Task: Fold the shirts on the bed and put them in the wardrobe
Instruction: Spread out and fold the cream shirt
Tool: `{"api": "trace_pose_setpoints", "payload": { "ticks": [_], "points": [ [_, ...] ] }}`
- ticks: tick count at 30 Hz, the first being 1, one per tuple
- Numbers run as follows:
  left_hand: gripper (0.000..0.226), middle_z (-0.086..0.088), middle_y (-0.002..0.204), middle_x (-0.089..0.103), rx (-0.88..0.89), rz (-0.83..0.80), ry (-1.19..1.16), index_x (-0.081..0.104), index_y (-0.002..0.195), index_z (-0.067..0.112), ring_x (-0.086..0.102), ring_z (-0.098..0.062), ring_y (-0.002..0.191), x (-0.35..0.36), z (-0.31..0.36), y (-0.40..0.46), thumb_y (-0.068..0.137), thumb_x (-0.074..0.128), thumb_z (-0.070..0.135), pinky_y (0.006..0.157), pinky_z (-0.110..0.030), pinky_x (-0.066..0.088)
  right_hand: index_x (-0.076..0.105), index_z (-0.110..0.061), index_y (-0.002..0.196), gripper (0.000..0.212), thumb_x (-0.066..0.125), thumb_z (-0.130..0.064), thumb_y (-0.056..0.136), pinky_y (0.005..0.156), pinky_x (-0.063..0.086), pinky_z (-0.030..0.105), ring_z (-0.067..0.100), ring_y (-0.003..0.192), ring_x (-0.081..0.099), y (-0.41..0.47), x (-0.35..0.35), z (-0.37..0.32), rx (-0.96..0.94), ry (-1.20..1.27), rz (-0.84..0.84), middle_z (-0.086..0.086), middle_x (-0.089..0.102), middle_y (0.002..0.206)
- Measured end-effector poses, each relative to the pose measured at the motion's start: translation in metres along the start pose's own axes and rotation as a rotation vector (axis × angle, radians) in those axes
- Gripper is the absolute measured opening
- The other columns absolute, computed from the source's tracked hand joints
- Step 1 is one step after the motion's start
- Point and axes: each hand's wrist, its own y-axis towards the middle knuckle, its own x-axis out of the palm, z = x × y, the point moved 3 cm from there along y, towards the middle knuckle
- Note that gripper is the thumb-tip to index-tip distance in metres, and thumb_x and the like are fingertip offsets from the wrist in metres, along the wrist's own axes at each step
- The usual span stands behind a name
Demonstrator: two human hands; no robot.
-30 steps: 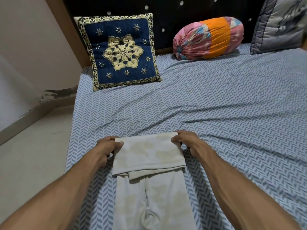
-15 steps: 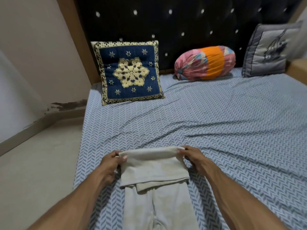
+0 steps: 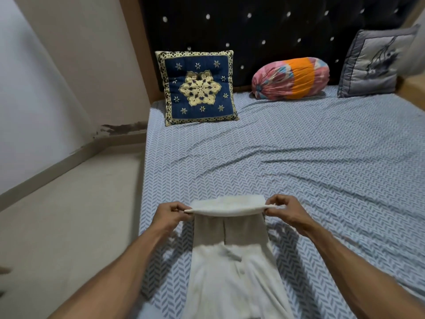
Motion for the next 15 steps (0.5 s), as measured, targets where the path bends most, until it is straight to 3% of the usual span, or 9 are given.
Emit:
{"api": "trace_pose_setpoints", "payload": {
  "ticks": [4, 9, 13, 15],
  "points": [
    [0.029, 0.005, 0.061, 0.071, 0.055, -0.051, 0.080, 0.076, 0.076, 0.009, 0.065, -0.003, 0.062, 0.007, -0.012, -0.037, 0.075, 0.071, -0.020, 0.060, -0.013, 0.048, 0.075, -0.017, 0.074, 0.020, 0.080, 0.003, 0.073, 0.081, 0.047, 0.036, 0.012, 0.080, 0.064, -0.044, 0.004, 0.013, -0.037, -0.037, 0.004, 0.004, 0.073, 0.077],
    [0.028, 0.001, 0.063, 0.072, 0.086, -0.108, 0.117, 0.077, 0.077, 0.005, 0.065, -0.004, 0.061, 0.006, -0.032, -0.073, 0.074, 0.070, -0.022, 0.060, -0.014, 0.049, 0.075, -0.019, 0.078, 0.015, 0.082, -0.007, 0.072, 0.089, 0.050, 0.049, 0.024, 0.094, 0.066, -0.085, 0.008, 0.031, -0.065, -0.106, -0.029, -0.001, 0.073, 0.083],
    [0.025, -0.021, 0.080, 0.075, 0.105, -0.196, 0.165, 0.081, 0.078, 0.008, 0.067, -0.018, 0.075, 0.001, -0.057, -0.101, 0.071, 0.075, -0.016, 0.075, -0.030, 0.051, 0.073, -0.023, 0.075, 0.019, 0.084, -0.009, 0.068, 0.086, 0.051, 0.043, 0.013, 0.090, 0.066, -0.124, 0.011, 0.041, -0.072, -0.164, -0.032, -0.008, 0.070, 0.082],
    [0.030, -0.022, 0.081, 0.075, 0.118, -0.222, 0.228, 0.082, 0.077, 0.013, 0.066, -0.021, 0.075, -0.001, -0.073, -0.115, 0.071, 0.076, -0.015, 0.074, -0.032, 0.052, 0.073, -0.027, 0.074, 0.018, 0.084, -0.015, 0.066, 0.082, 0.053, 0.043, 0.011, 0.087, 0.066, -0.146, 0.015, 0.051, -0.098, -0.216, -0.042, -0.009, 0.069, 0.082]
  ]
}}
